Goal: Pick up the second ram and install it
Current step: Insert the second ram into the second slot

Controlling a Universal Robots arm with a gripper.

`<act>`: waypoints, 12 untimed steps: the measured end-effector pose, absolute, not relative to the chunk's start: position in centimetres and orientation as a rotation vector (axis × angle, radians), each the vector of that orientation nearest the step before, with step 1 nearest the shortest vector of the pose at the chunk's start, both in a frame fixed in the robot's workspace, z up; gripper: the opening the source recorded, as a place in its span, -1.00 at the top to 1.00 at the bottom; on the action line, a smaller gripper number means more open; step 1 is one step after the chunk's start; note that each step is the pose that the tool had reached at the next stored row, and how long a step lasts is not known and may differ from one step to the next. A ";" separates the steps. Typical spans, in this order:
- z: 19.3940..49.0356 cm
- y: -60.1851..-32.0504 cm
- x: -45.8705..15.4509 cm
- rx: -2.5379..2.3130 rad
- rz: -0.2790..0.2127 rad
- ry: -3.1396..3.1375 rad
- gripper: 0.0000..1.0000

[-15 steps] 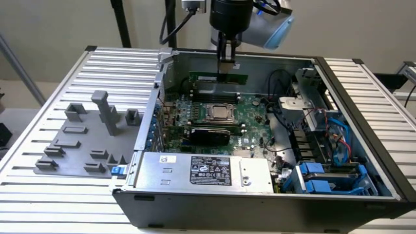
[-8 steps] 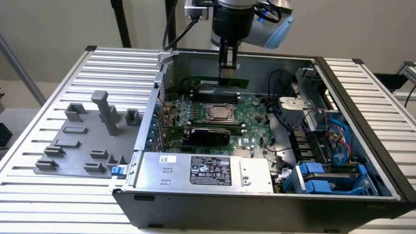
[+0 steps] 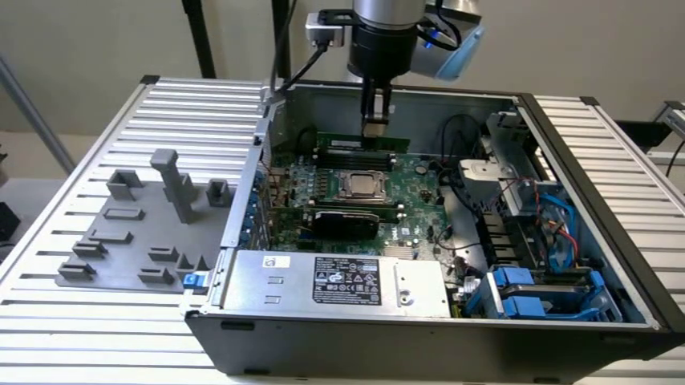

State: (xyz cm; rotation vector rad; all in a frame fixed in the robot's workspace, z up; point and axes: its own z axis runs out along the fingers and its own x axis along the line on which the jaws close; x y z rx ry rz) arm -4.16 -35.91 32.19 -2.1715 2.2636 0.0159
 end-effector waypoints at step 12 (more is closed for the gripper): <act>30.5 -36.6 -4.2 -2.169 0.011 2.261 0.73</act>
